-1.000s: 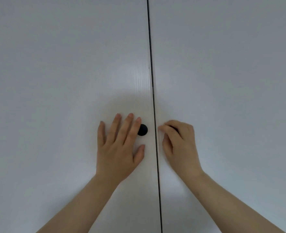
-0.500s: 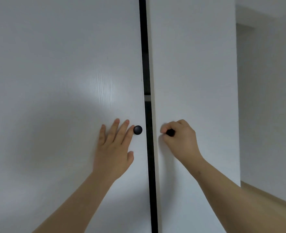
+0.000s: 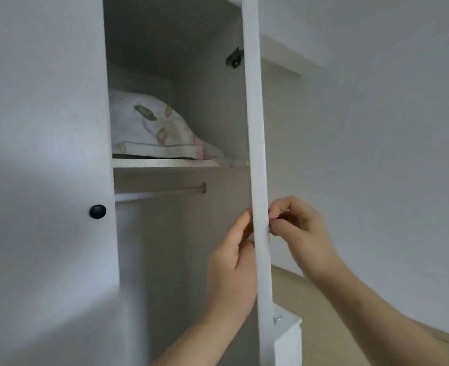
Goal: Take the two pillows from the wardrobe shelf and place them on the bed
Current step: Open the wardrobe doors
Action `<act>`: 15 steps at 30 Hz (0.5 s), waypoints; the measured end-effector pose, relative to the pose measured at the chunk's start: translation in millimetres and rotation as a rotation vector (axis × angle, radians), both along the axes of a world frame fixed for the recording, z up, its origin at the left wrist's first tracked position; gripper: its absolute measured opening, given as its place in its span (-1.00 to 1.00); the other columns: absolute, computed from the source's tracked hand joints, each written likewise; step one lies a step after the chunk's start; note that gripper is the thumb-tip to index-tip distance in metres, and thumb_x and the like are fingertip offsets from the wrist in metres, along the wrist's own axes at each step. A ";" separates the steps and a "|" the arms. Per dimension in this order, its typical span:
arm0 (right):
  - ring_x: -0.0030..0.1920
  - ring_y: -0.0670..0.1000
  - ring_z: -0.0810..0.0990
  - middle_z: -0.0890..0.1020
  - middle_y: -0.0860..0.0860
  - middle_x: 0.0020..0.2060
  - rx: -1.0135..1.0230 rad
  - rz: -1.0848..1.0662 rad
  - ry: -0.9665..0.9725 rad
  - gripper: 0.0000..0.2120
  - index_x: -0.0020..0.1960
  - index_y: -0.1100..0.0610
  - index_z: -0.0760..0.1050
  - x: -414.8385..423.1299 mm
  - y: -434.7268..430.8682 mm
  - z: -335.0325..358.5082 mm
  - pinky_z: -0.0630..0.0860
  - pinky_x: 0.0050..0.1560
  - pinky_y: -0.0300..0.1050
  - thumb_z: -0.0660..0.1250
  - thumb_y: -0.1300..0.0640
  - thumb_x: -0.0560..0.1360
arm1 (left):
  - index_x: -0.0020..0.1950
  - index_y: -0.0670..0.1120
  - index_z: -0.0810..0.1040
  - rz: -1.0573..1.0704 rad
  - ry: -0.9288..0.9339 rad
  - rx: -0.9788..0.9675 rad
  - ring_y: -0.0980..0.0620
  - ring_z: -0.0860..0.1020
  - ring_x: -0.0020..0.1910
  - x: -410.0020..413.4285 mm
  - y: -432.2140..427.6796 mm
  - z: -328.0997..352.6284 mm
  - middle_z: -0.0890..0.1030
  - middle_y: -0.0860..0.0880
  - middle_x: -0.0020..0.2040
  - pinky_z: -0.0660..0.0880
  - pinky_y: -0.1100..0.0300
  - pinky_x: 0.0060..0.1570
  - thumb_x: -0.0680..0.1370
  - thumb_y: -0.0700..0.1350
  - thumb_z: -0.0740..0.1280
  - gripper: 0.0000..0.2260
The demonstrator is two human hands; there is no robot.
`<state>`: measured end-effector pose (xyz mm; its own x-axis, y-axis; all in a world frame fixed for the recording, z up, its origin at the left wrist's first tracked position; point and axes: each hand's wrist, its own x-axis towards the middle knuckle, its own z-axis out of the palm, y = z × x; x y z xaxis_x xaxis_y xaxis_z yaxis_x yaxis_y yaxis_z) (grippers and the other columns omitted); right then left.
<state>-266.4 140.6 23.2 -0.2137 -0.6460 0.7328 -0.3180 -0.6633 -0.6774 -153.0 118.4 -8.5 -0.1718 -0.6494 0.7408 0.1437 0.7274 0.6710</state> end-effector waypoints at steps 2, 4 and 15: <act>-0.20 0.17 0.50 0.55 0.25 -0.21 -0.008 -0.060 -0.037 -0.93 -0.27 0.12 0.46 -24.3 14.5 -4.5 0.48 -0.09 0.01 0.20 0.17 0.33 | 0.12 0.37 0.44 -0.008 -0.030 -0.017 0.39 0.51 0.16 -30.2 11.6 -1.7 0.58 0.40 0.11 0.40 0.47 0.18 0.48 -0.18 0.14 -0.56; -0.23 0.05 0.51 0.53 0.14 -0.26 -0.020 -0.131 -0.086 -0.88 -0.23 0.13 0.42 -51.9 29.6 -4.9 0.47 -0.10 -0.03 0.20 0.09 0.41 | 0.24 0.34 0.39 0.016 -0.110 -0.085 0.36 0.42 0.29 -62.6 17.4 -3.5 0.48 0.32 0.29 0.32 0.39 0.34 0.47 -0.16 0.11 -0.53; -0.03 0.02 0.54 0.53 0.04 -0.07 0.146 -0.336 -0.307 -0.75 -0.13 0.01 0.40 -152.7 50.7 3.2 0.48 0.05 -0.04 0.04 -0.06 0.59 | 0.52 0.02 0.11 0.050 -0.575 -0.410 0.11 0.04 0.54 -183.5 9.7 5.4 0.13 0.12 0.54 -0.07 0.36 0.44 0.52 -0.35 0.12 -0.39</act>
<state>-419.2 191.3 26.4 -0.6207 -0.5952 0.5103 -0.2696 -0.4492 -0.8518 -336.5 128.1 -3.1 -0.5865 -0.3547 0.7281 -0.1912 0.9342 0.3011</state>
